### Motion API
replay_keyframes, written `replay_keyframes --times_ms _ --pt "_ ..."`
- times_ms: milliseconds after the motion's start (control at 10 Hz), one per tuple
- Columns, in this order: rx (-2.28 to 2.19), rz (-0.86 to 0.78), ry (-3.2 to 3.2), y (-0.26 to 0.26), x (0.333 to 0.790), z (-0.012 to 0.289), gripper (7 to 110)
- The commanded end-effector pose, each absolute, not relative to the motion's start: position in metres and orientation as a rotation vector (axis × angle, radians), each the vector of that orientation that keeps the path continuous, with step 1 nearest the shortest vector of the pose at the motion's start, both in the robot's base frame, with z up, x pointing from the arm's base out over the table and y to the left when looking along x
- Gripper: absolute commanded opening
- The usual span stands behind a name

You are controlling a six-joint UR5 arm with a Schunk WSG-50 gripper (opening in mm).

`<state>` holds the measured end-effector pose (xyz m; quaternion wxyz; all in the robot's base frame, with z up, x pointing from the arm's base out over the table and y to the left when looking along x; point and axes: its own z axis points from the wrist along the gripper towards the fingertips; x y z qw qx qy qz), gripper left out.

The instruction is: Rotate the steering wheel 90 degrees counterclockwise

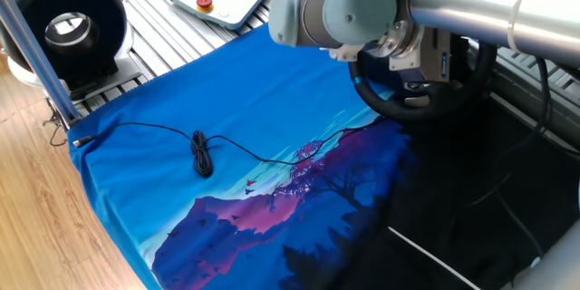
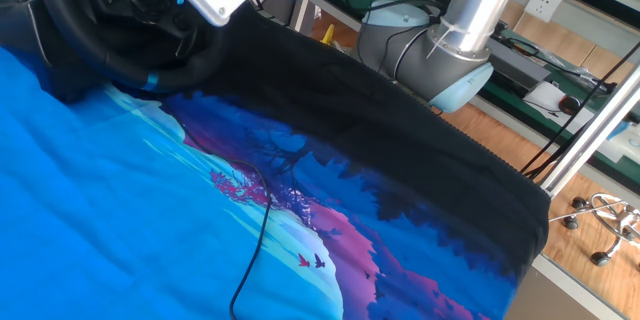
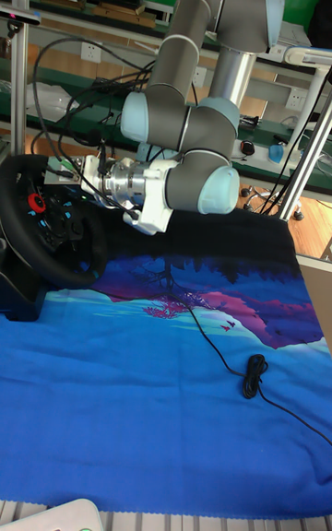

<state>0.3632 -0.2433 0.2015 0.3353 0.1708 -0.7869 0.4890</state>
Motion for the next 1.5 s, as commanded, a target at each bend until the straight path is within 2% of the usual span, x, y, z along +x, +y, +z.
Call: replay_keyframes --times_ms 0,800,1400 --pt "0.446 1.329 -2.044 -0.247 0.368 0.205 7" --pt "0.532 1.598 -2.114 -0.259 0.419 0.211 7" --pt "0.593 1.558 -2.181 -0.254 0.428 0.198 7"
